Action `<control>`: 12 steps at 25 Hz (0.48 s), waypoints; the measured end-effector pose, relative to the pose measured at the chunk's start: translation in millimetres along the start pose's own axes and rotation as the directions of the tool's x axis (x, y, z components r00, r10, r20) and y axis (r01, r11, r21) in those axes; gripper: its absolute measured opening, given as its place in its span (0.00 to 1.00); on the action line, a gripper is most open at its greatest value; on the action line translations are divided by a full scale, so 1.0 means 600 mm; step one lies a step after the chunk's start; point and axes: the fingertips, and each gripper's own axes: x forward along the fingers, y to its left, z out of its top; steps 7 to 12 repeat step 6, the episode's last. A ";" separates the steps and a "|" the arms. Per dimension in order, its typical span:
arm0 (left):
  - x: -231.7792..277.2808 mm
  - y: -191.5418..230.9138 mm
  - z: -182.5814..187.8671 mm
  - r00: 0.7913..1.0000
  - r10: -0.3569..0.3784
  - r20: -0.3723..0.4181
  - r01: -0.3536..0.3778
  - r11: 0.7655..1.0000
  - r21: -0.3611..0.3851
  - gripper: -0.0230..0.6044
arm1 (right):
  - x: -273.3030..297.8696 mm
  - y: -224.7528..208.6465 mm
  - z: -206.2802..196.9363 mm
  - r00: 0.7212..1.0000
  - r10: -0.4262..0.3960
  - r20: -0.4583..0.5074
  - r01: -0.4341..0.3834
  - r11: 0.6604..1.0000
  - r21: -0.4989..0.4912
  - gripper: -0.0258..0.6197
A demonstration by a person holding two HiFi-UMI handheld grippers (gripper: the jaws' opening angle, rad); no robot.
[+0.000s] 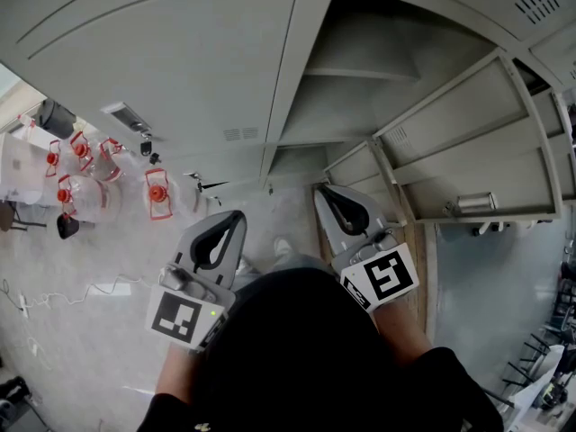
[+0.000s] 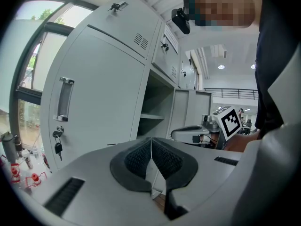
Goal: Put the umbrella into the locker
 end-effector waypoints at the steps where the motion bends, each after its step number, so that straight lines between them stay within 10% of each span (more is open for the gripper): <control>1: -0.001 0.000 0.000 1.000 0.001 0.001 -0.001 1.000 -0.001 0.05 | 0.000 0.000 0.000 1.000 0.000 0.000 0.000 1.000 0.003 0.04; 12: -0.003 -0.001 0.001 1.000 0.008 -0.020 -0.009 1.000 -0.021 0.05 | 0.001 0.004 0.003 1.000 0.005 0.003 -0.005 1.000 0.002 0.04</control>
